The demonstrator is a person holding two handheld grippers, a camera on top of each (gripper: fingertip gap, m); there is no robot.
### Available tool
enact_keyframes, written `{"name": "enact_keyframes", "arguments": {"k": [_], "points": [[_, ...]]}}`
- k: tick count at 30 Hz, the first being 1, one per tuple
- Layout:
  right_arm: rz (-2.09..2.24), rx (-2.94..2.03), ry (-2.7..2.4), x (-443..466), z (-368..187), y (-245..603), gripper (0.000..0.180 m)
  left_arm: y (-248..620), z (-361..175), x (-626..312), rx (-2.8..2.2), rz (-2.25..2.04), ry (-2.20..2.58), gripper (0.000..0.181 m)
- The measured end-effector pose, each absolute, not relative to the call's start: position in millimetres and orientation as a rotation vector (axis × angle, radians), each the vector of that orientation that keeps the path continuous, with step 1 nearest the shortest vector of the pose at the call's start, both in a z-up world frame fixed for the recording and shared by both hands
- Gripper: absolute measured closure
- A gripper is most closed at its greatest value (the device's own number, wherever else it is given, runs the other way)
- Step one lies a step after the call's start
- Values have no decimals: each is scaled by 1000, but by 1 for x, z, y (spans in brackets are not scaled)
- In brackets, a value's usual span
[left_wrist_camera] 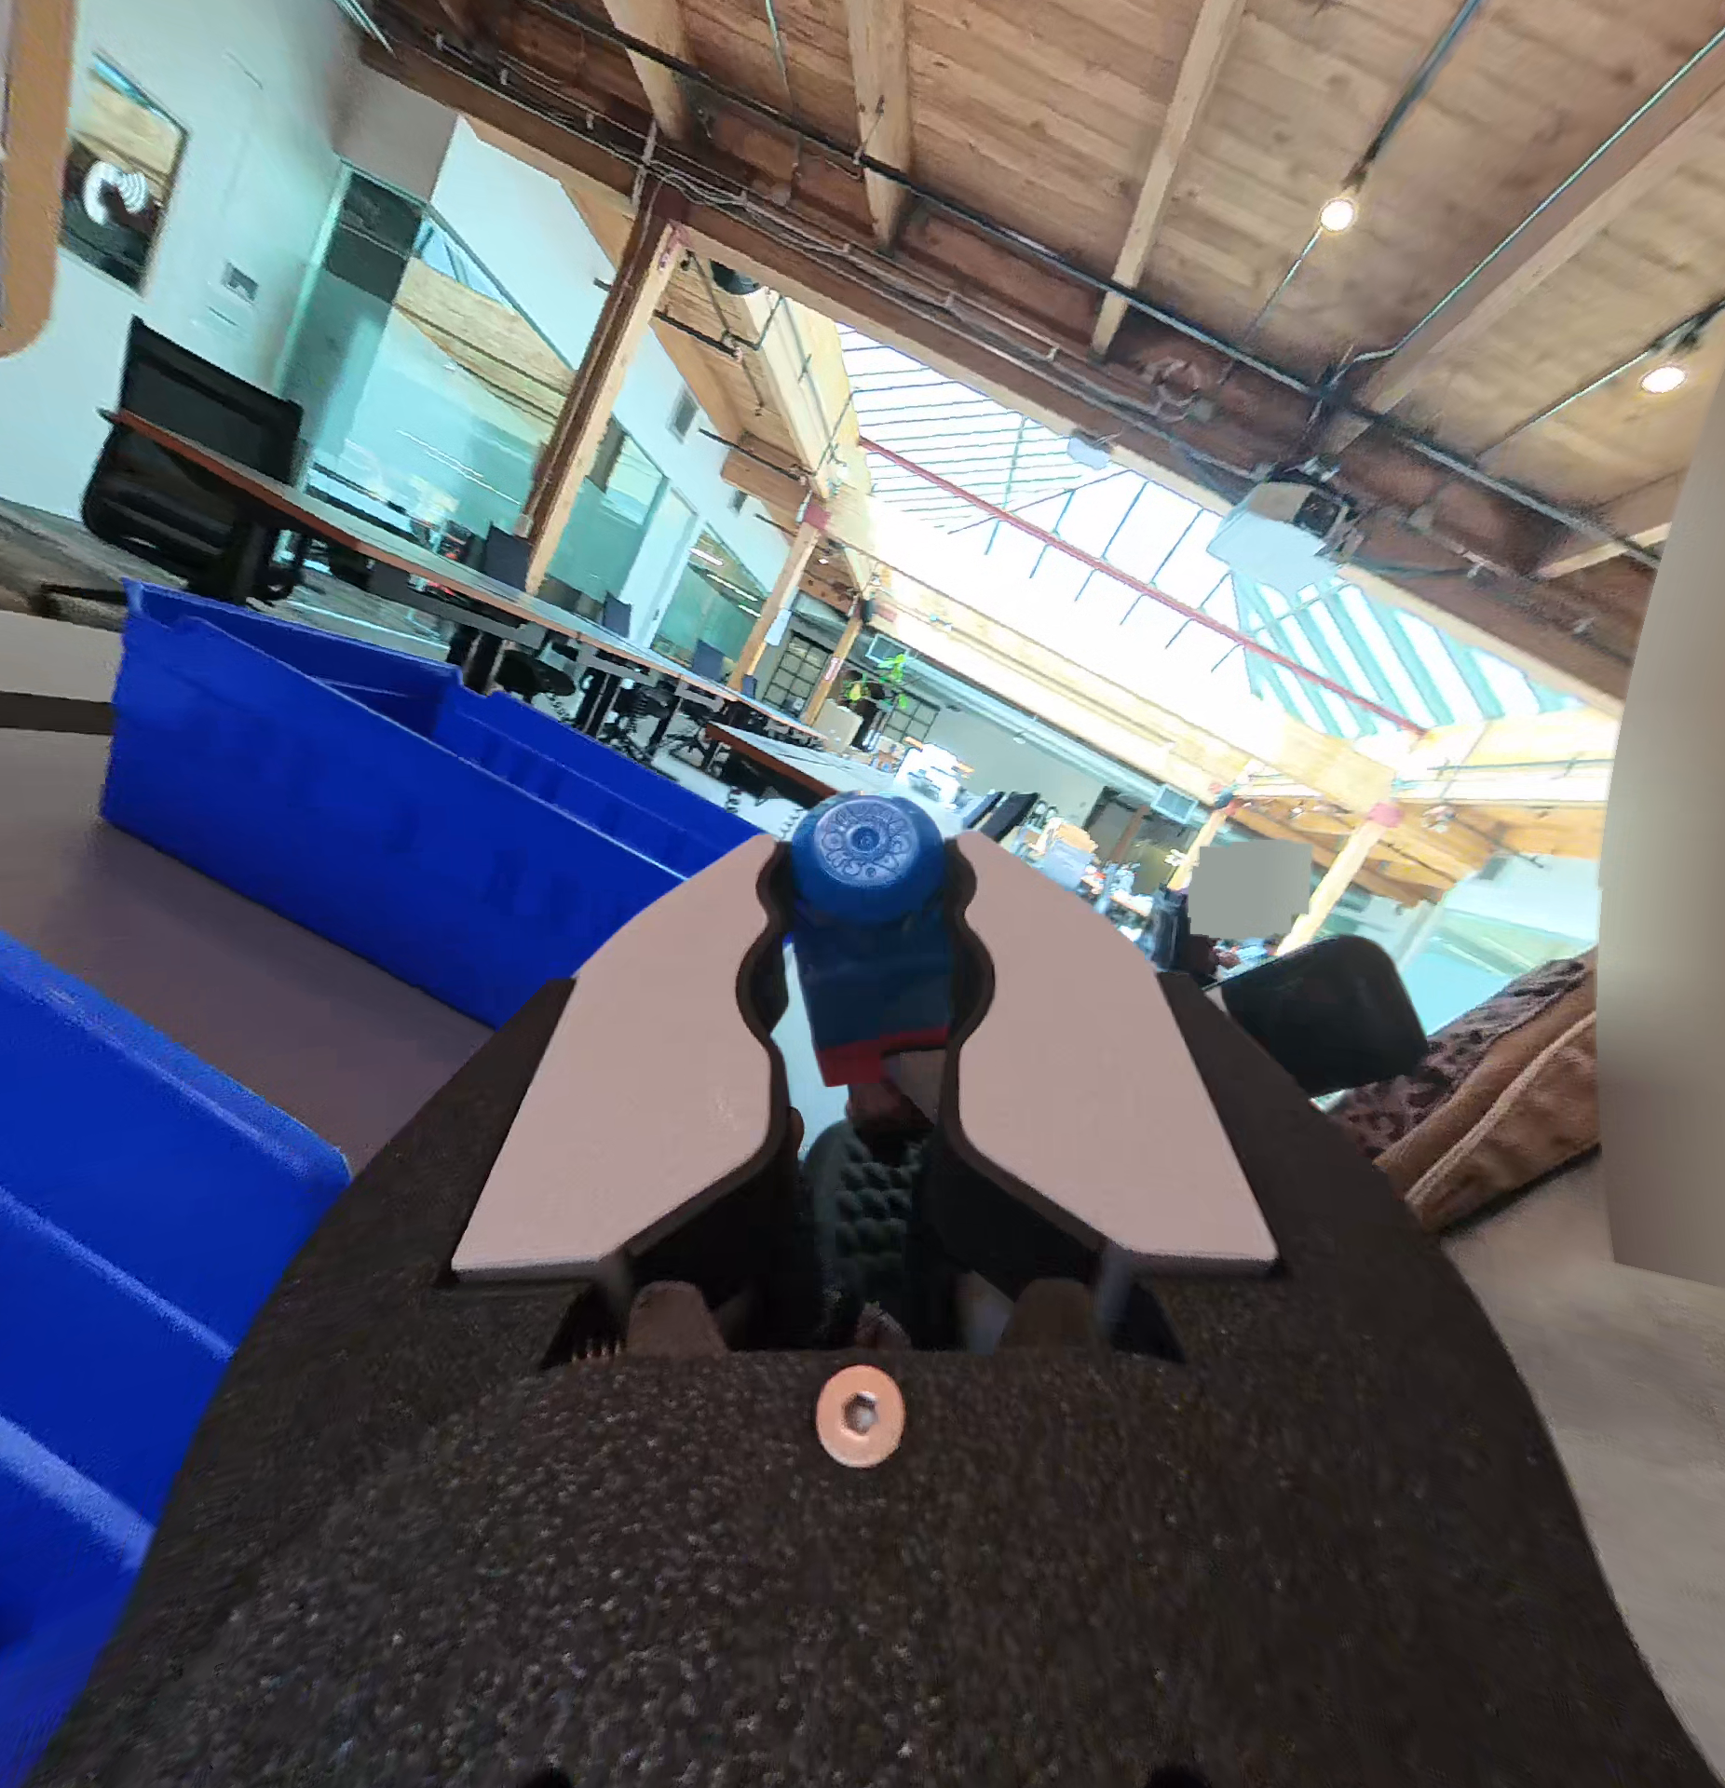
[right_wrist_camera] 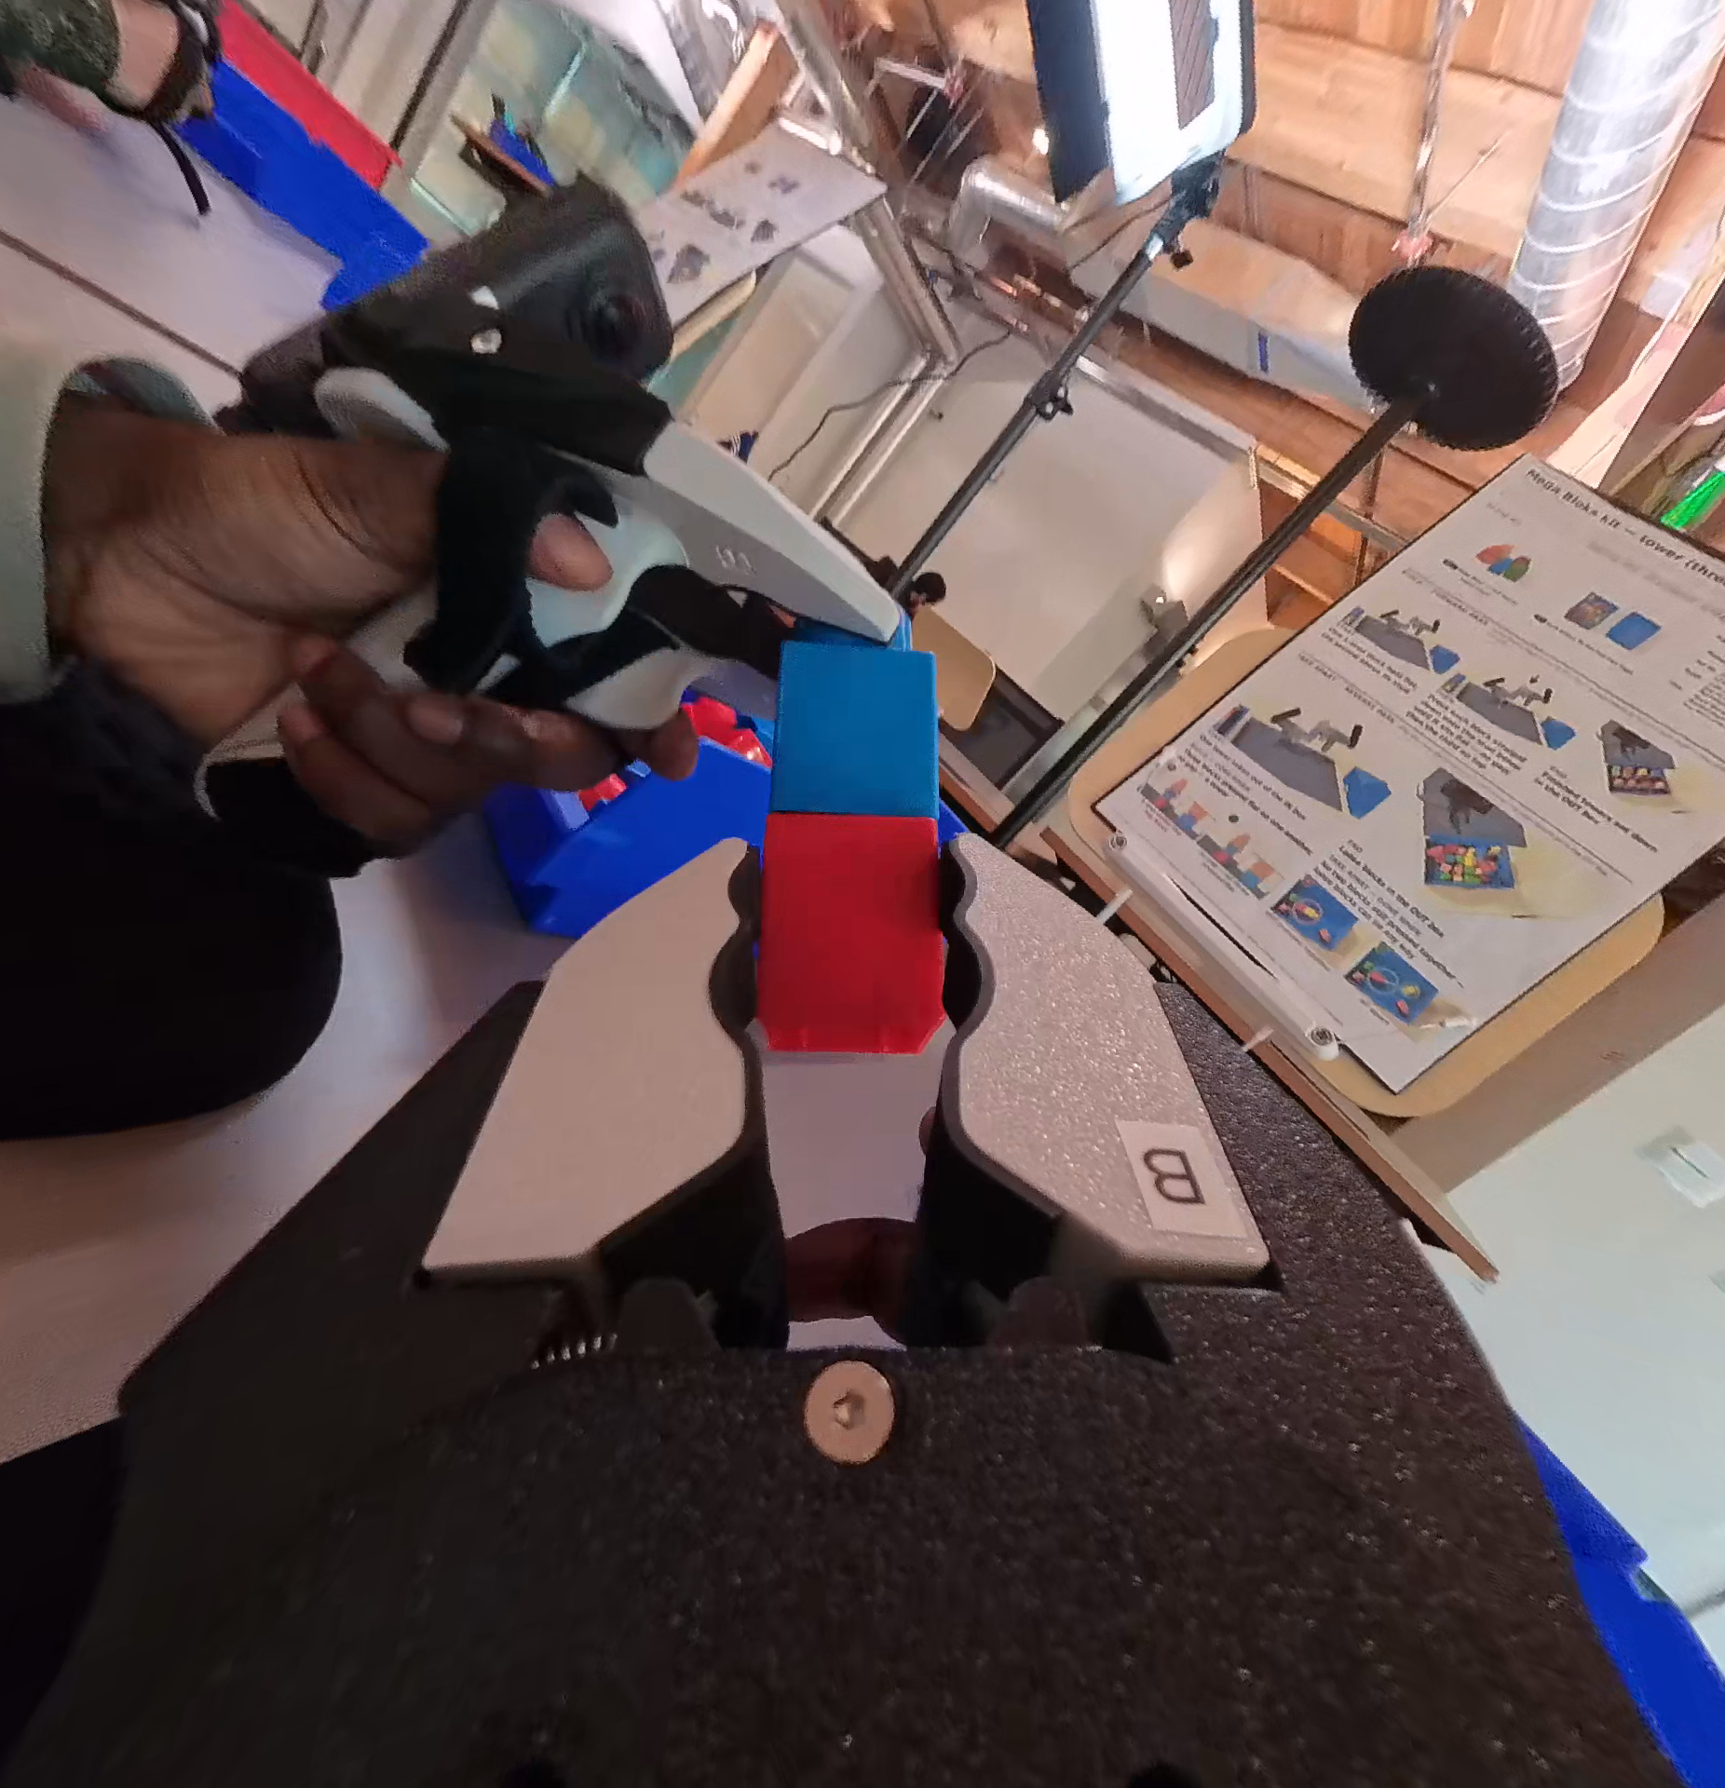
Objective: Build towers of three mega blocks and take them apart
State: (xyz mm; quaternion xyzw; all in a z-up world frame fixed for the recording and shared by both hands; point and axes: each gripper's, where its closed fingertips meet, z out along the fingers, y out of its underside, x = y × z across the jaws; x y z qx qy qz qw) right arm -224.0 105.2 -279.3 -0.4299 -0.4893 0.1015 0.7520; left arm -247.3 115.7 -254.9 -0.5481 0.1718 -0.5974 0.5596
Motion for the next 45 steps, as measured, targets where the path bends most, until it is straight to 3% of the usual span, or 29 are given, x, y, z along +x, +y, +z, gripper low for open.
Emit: {"name": "enact_keyframes", "arguments": {"k": [3,6,8,10,11,14,17,20,45], "points": [[213,-919,-1061,-226,-276,104,145,116,-252,-249,-1259,-1463,377,152],[211,-911,-1053,-225,-274,105,145,114,-255,-243,-1297,-1535,384,125],[222,-890,-1049,-226,-271,101,145,110,-268,-231,-1385,-1518,470,119],[225,-876,-1066,-228,-272,98,145,101,-268,-222,-1367,-1492,560,140],[210,-862,-1067,-228,-272,98,145,102,-268,-222,-1357,-1449,570,141],[190,-805,-1059,-228,-268,93,145,97,-266,-223,-1323,-1444,601,142],[181,-829,-1028,-224,-266,99,132,90,-257,-226,-1251,-1495,612,142],[158,-820,-1064,-227,-271,97,143,89,-261,-224,-1274,-1485,632,143],[196,-846,-1097,-229,-281,97,144,90,-272,-224,-1392,-1520,635,144]]}}
